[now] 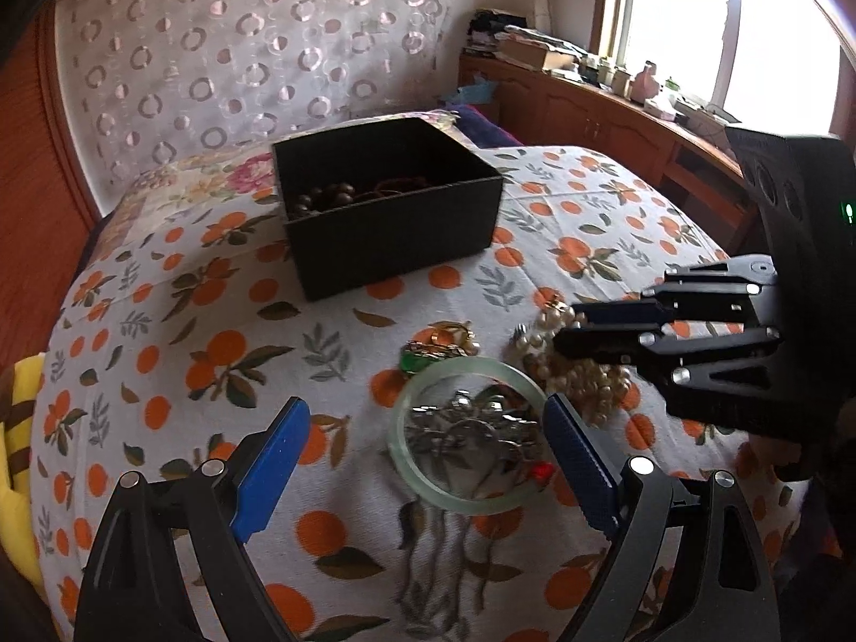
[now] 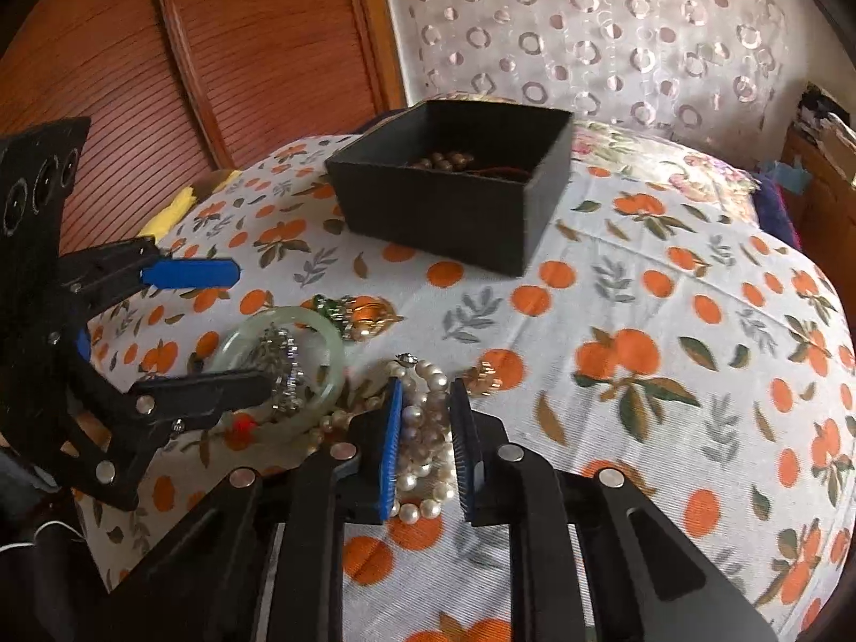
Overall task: Organize jewelry
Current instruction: 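Lift the pearl strand with the right gripper while the left gripper closes on the jade bangle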
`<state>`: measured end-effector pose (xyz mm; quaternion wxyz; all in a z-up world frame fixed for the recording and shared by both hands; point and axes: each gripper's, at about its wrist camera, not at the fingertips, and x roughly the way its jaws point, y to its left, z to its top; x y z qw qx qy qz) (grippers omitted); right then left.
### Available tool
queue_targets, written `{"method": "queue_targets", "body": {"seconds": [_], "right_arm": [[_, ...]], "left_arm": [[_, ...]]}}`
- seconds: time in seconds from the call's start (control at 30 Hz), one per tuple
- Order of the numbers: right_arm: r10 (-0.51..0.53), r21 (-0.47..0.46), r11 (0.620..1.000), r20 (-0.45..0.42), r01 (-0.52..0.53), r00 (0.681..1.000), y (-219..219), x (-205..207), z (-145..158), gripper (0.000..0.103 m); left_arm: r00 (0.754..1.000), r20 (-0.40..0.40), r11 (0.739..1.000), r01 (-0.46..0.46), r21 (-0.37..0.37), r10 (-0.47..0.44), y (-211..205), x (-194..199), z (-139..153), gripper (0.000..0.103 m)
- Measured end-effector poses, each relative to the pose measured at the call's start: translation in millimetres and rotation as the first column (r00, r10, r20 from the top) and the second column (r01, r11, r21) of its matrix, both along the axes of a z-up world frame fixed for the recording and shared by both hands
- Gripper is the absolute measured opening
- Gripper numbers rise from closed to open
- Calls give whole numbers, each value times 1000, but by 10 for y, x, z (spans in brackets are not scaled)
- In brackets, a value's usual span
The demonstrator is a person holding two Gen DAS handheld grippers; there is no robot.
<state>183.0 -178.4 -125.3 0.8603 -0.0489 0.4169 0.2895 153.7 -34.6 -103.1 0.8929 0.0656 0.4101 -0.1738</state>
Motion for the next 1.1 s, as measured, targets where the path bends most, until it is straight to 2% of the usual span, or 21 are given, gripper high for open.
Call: {"method": "queue_targets", "body": {"seconds": [0.33,0.77,0.87,0.97,1.1], "right_arm": [[-97,18,995,22,97,995,-373,-6,83,18],[-120,26,992,7,120,993,-452,-17,13,18],[-120,30,992,5,120,993,-453,-18,12,18],[-121,32,992,1,121,993,-455,-17,-9,18],[-121,32,992,2,121,993,-461,-14,-3,18]], "left_arm": [[998,-31,998,49,26,-49,-201,15,-108,85],[998,-29,998,48,50,-47,-274,37,-172,85],[998,-30,999,51,11,-50,-240,35,-144,78],[999,-22,999,43,14,-42,-227,31,-132,70],[999,-20,999,40,15,-40,-205,28,-129,69]]}}
